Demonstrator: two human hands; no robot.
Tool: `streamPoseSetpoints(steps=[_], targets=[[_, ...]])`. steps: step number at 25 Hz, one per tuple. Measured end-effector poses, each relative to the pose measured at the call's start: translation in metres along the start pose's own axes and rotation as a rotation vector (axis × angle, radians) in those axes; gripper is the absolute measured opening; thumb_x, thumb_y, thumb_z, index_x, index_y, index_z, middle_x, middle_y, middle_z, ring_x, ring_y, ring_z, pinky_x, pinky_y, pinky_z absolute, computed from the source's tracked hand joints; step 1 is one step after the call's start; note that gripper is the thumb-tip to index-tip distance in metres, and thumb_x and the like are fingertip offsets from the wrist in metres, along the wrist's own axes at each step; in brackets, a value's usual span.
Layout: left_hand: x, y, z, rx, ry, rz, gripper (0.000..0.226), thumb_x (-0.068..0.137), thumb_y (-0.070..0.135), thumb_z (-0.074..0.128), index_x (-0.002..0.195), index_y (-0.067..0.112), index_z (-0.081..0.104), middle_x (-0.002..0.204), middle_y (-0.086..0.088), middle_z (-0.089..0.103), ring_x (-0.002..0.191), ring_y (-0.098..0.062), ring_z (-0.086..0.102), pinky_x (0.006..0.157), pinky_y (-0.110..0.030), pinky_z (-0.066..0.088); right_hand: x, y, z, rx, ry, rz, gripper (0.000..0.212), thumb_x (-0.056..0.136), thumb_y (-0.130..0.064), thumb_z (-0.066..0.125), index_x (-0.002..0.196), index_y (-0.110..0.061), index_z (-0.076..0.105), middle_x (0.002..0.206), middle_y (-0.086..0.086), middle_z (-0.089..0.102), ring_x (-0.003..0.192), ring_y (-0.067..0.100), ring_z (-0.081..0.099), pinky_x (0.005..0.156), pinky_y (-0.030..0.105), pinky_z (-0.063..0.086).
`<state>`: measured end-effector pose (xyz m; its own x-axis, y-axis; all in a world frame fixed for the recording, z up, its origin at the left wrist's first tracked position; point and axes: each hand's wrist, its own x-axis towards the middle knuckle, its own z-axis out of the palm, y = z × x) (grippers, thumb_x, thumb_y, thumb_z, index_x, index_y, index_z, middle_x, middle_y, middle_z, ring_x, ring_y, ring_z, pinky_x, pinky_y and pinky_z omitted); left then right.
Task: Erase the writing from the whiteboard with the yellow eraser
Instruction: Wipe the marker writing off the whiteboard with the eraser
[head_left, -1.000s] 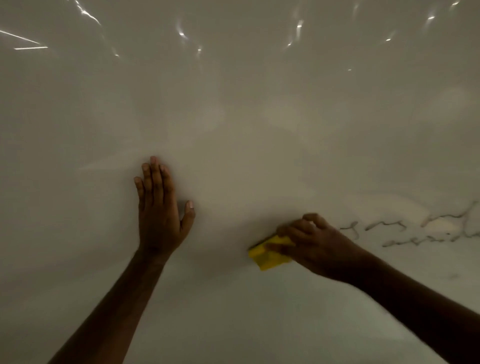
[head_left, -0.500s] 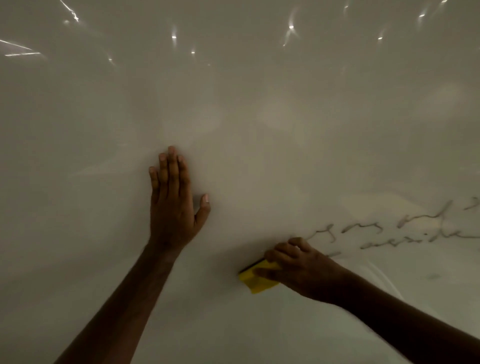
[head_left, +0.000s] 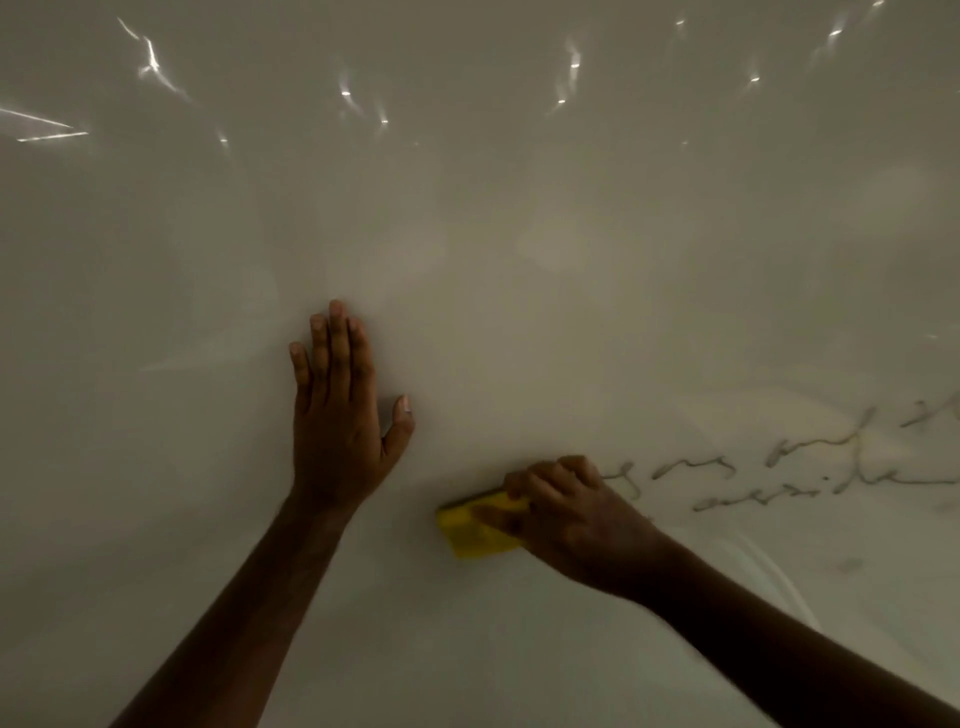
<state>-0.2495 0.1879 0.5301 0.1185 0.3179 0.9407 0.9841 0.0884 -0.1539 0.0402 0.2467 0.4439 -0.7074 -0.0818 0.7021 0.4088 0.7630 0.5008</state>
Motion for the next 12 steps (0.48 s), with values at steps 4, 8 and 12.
streamPoseSetpoints(steps=[4,8,12], targets=[[-0.001,0.007,0.002,-0.011,-0.009,0.018,0.090,0.101,0.043,0.046,0.169,-0.005,0.009,0.178,-0.027,0.009,0.168,-0.037,-0.002,0.136,-0.053,-0.001,-0.071,0.007,0.000,-0.011,-0.096,-0.096,0.048,0.100,-0.027,0.065,0.146,-0.037,0.056,0.127,0.000,0.063,0.106,0.024,0.066,0.093,0.038,0.044],[0.000,0.014,0.002,-0.007,-0.010,0.023,0.091,0.100,0.043,0.046,0.168,-0.007,0.011,0.178,-0.026,0.005,0.167,-0.033,-0.008,0.136,-0.052,-0.002,-0.068,0.045,-0.032,-0.045,-0.059,-0.023,0.048,0.103,-0.033,0.062,0.151,-0.035,0.053,0.126,0.004,0.066,0.108,0.026,0.064,0.090,0.041,0.046],[0.005,0.025,0.004,-0.003,-0.009,0.030,0.092,0.100,0.043,0.047,0.168,-0.008,0.011,0.177,-0.030,0.008,0.167,-0.040,-0.001,0.136,-0.053,-0.002,-0.005,0.060,-0.047,0.011,0.082,0.213,0.054,0.097,-0.037,0.068,0.150,-0.033,0.055,0.128,0.005,0.058,0.112,0.027,0.055,0.091,0.041,0.040]])
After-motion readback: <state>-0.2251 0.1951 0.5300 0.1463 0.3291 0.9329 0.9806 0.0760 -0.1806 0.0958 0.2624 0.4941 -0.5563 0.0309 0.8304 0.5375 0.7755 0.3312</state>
